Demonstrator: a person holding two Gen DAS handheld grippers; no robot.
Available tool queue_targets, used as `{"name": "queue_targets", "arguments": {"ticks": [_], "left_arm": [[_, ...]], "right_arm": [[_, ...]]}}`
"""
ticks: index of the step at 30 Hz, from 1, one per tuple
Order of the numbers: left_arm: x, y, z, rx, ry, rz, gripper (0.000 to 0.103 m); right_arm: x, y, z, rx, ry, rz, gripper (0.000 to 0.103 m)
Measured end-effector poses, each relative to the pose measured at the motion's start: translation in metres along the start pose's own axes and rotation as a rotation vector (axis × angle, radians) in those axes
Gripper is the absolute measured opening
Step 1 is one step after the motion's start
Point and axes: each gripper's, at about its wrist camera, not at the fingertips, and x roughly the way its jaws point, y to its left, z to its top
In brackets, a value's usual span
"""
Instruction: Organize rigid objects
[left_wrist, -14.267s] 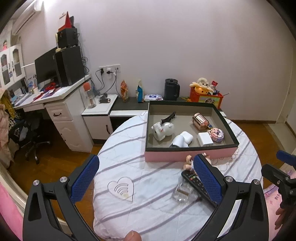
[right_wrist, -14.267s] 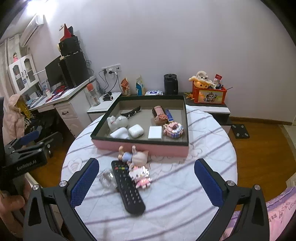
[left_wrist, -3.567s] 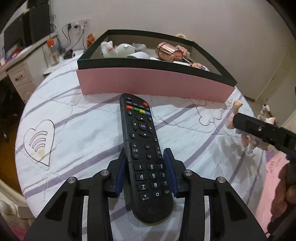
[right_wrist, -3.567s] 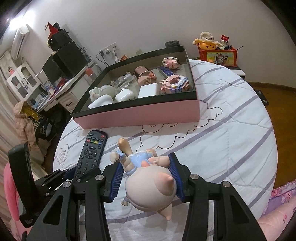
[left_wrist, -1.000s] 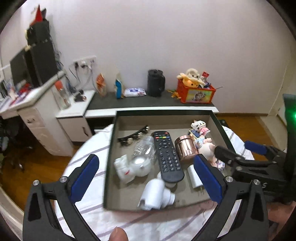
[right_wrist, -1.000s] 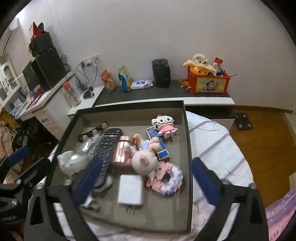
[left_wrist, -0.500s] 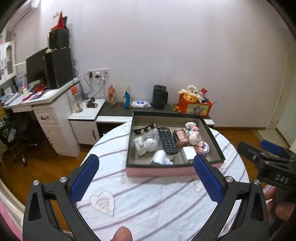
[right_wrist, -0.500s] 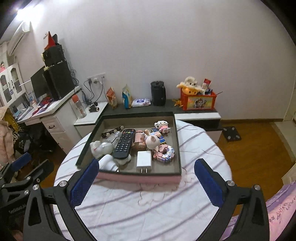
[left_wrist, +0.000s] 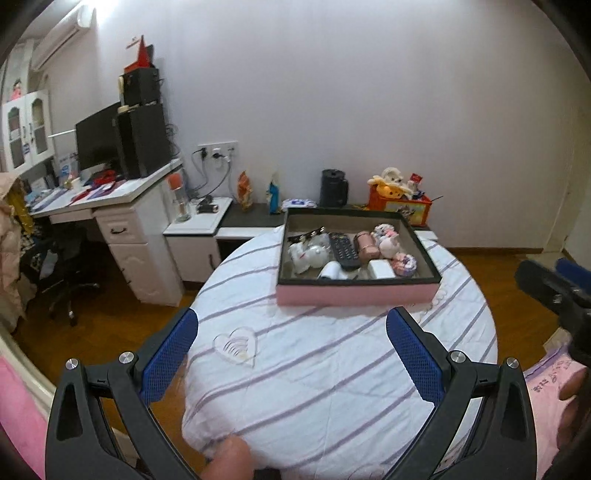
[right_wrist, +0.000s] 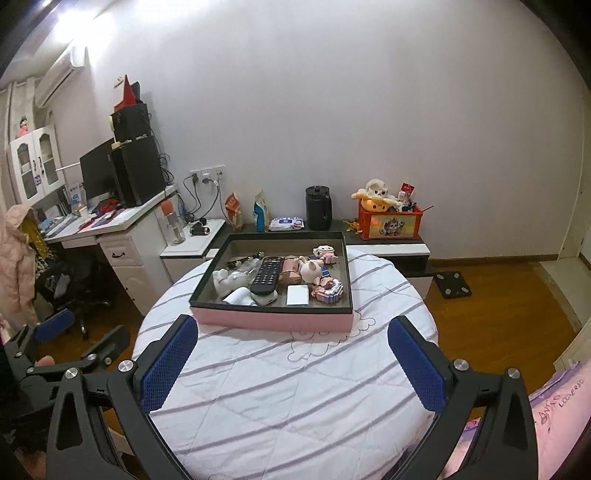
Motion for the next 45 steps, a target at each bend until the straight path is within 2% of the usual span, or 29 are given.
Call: {"name": "queue_targets", "arguments": {"ticks": [5, 15, 26, 45], "left_arm": [[-0.015, 0.0, -0.007, -0.007, 0.024, 0.026, 0.103], [-0.04, 0.003, -0.006, -0.024, -0.03, 0.054, 0.103], [-0.043, 0.003, -0.005, -0.033, -0.031, 0.045, 0.103], [-0.031, 0.007, -0.001, -0.052, 0.018, 0.038, 0.103]], "right_arm": [[-0.02, 0.002, -0.008, 0.0, -0.022, 0.008, 0.103], [-0.026, -0.002, -0.014, 0.025, -0.024, 0.006, 0.103], [-0.026, -0.002, -0.015, 0.027, -0.028, 0.004, 0.103], [-0.019, -0.001, -0.015, 0.022, -0.005, 0.013, 0.103]]}}
